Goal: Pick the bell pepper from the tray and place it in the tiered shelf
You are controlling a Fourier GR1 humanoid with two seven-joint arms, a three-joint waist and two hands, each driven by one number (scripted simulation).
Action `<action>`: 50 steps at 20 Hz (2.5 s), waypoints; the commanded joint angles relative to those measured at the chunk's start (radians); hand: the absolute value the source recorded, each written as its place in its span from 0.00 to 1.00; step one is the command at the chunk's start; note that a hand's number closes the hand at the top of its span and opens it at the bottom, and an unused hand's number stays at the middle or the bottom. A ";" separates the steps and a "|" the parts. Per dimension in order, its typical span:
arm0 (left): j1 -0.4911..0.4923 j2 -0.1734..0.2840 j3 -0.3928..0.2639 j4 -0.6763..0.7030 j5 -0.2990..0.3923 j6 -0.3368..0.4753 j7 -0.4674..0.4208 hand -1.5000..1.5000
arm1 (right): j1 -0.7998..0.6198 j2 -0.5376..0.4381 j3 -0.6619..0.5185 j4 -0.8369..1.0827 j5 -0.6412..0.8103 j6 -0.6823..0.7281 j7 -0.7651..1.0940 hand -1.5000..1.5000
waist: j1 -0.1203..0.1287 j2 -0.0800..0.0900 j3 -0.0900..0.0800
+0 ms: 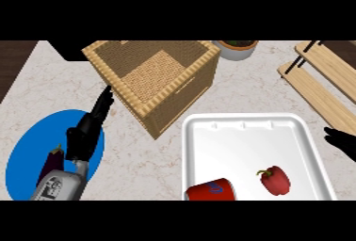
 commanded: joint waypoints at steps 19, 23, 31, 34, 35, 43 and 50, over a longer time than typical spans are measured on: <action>-0.029 -0.070 0.064 -0.024 -0.075 -0.066 0.052 0.50 | 0.130 0.372 0.120 -0.272 0.442 0.074 0.176 0.00 | 0.018 0.004 0.002; -0.002 -0.052 0.100 -0.026 -0.067 -0.104 0.025 0.50 | 0.171 0.379 0.057 -0.251 0.450 0.108 0.102 0.00 | 0.018 0.004 0.002; 0.027 -0.109 0.080 -0.021 -0.117 -0.091 0.007 0.50 | 0.168 0.463 0.080 -0.254 0.543 0.129 0.111 0.00 | 0.019 0.004 0.002; -0.071 -0.078 0.155 0.108 -0.095 -0.132 -0.047 0.50 | 0.167 0.478 0.085 -0.175 0.587 0.087 0.051 0.00 | 0.014 0.005 0.002; -0.004 -0.042 0.154 -0.062 -0.062 -0.168 0.048 0.50 | 0.133 0.501 0.136 -0.209 0.627 0.118 0.128 0.00 | 0.021 0.003 0.002; -0.002 -0.137 0.103 -0.028 -0.159 -0.101 0.041 0.50 | 0.069 0.553 0.141 -0.129 0.712 0.117 0.121 0.00 | 0.020 0.004 0.002; 0.050 -0.138 0.124 -0.053 -0.157 -0.121 0.009 0.50 | 0.108 0.580 0.160 0.022 0.807 -0.015 0.016 0.00 | 0.020 0.004 0.002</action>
